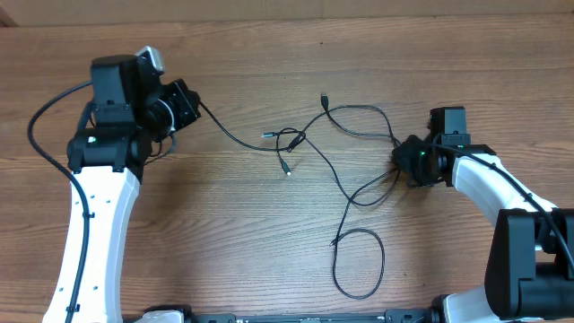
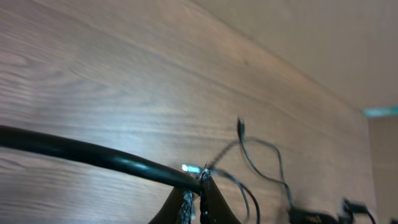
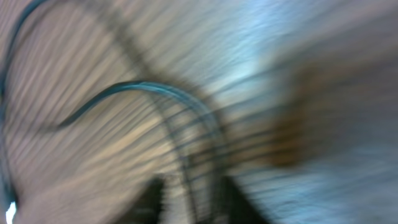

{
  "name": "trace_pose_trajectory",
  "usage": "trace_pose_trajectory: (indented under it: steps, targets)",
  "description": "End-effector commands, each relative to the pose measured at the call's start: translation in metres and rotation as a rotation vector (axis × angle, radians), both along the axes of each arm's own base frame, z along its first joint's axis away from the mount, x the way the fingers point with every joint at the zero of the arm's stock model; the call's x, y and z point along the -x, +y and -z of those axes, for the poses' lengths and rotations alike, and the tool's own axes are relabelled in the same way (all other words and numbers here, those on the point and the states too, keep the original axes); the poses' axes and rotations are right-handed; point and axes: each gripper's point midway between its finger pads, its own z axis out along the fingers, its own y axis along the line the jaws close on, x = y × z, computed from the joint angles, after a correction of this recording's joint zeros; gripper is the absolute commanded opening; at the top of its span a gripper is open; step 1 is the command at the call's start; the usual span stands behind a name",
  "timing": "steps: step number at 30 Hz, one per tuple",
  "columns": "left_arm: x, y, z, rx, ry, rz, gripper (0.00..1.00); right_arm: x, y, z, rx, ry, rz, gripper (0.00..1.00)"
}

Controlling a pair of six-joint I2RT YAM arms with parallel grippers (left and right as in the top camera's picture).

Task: Untangle cables

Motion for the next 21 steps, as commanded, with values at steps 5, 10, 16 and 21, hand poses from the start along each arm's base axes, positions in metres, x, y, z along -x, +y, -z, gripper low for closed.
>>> trace_pose_trajectory:
  steps: [5,10,16,21]
  targets:
    - [0.013,0.002,0.005,0.168,0.155,-0.232,0.04,0.008,0.064,-0.051,-0.242,-0.220,-0.484,0.80]
    - [0.017,-0.002,0.006,0.265,0.214,-0.301,0.04,0.010,0.091,-0.079,-0.297,-0.408,-0.702,0.88]
    - [0.021,-0.017,0.002,0.450,0.302,-0.366,0.04,0.005,0.125,-0.074,-0.191,-0.480,-0.827,0.91]
    - [0.017,-0.031,-0.011,0.610,0.339,-0.380,0.04,-0.018,0.097,-0.048,0.131,-0.393,-0.669,0.92]
